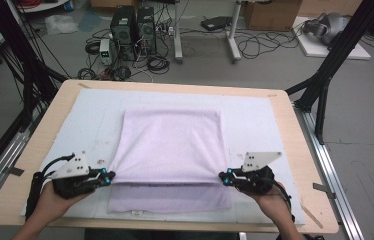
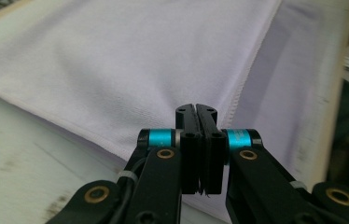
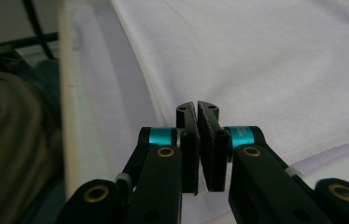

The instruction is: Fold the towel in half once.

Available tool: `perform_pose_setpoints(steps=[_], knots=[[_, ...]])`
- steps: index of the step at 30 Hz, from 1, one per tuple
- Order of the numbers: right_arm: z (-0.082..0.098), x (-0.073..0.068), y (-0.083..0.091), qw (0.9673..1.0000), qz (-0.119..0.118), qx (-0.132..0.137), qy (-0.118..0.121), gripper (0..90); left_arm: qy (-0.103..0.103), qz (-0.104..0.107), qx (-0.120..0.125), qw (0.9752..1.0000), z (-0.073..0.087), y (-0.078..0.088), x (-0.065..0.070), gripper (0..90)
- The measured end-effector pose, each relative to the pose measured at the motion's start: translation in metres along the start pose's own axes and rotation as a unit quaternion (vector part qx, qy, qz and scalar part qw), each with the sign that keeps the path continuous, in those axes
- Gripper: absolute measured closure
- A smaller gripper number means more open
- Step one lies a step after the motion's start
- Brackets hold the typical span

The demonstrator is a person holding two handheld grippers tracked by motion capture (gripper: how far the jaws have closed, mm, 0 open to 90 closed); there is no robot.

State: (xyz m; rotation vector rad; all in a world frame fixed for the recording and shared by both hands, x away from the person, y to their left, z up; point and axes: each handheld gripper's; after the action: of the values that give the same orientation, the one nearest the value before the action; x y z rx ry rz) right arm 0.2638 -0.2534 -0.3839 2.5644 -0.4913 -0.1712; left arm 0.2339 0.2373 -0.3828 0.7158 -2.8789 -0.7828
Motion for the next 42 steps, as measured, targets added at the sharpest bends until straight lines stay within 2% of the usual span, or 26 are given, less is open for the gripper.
perform_pose_setpoints(steps=[1,2,3,4,5,7,11,15,16,17,18,19,20,23,25,29,31,34,38,42], knots=[[0.003,-0.006,0.004,0.9999,-0.009,0.006,-0.002,87.1,-0.002,0.013,-0.003,0.9999,0.004,0.001,0.005,87.3],[0.007,-0.011,0.007,0.9996,-0.025,0.005,-0.010,84.9,-0.002,0.015,-0.007,0.9999,0.009,0.001,0.009,84.7],[0.011,-0.013,0.008,0.9993,-0.033,0.002,-0.018,77.3,0.000,0.006,-0.013,0.9999,0.014,0.000,0.009,78.6],[0.015,-0.015,0.007,0.9994,-0.024,-0.002,-0.024,71.8,0.009,0.004,-0.019,0.9998,0.018,-0.002,0.007,70.3],[0.019,-0.015,0.004,0.9993,-0.023,-0.011,-0.027,69.8,0.018,0.007,-0.020,0.9996,0.022,-0.004,0.005,68.2],[0.027,-0.013,-0.003,0.9993,-0.022,-0.022,-0.023,66.7,0.022,0.014,-0.025,0.9993,0.026,-0.011,0.005,68.2],[0.040,-0.009,-0.018,0.9983,-0.039,-0.028,-0.034,63.0,0.020,0.037,-0.050,0.9978,0.033,-0.025,0.009,67.3],[0.049,-0.008,-0.031,0.9968,-0.044,-0.059,-0.031,61.8,0.022,0.052,-0.073,0.9957,0.043,-0.036,0.011,70.8],[0.051,-0.009,-0.033,0.9969,-0.044,-0.059,-0.029,62.8,0.019,0.048,-0.063,0.9967,0.045,-0.036,0.013,73.8],[0.052,-0.009,-0.033,0.9972,-0.041,-0.055,-0.030,64.4,0.018,0.053,-0.063,0.9965,0.046,-0.036,0.013,79.8],[0.052,-0.009,-0.032,0.9970,-0.042,-0.055,-0.033,70.3,0.019,0.052,-0.062,0.9965,0.046,-0.035,0.014,86.5],[0.052,-0.009,-0.031,0.9970,-0.044,-0.056,-0.029,76.8,0.017,0.052,-0.063,0.9965,0.046,-0.035,0.014,87.6],[0.053,-0.010,-0.031,0.9967,-0.049,-0.057,-0.031,78.0,0.015,0.055,-0.065,0.9963,0.046,-0.033,0.014,88.1],[0.053,-0.010,-0.028,0.9964,-0.056,-0.052,-0.035,75.6,0.016,0.056,-0.061,0.9965,0.047,-0.029,0.014,87.9],[0.051,-0.009,-0.025,0.9972,-0.045,-0.042,-0.042,67.4,0.019,0.055,-0.049,0.9971,0.045,-0.028,0.012,86.6],[0.043,0.001,-0.022,0.9984,-0.013,-0.015,-0.052,56.8,0.026,0.039,-0.023,0.9986,0.038,-0.031,0.007,75.0],[0.039,0.007,-0.022,0.9987,-0.002,-0.006,-0.051,55.3,0.037,0.034,-0.008,0.9987,0.035,-0.035,0.004,73.2],[0.034,0.014,-0.023,0.9986,0.021,0.009,-0.048,51.3,0.047,0.013,0.007,0.9988,0.031,-0.039,-0.004,67.0],[0.031,0.024,-0.025,0.9973,0.038,0.018,-0.061,45.8,0.065,-0.007,0.014,0.9978,0.030,-0.044,-0.017,61.1],[0.030,0.028,-0.028,0.9971,0.049,0.015,-0.055,42.4,0.072,-0.026,0.013,0.9970,0.030,-0.049,-0.028,54.1]])
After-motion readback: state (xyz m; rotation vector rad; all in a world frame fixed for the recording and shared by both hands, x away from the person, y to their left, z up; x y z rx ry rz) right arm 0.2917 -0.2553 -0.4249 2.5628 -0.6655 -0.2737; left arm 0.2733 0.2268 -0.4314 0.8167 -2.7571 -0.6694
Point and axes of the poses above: each handheld gripper's, and its own axes: y roughly backward along the jaws, z roughly out of its underside, x roughly to its right, and after that the axes turned 5 degrees about x, right-handed
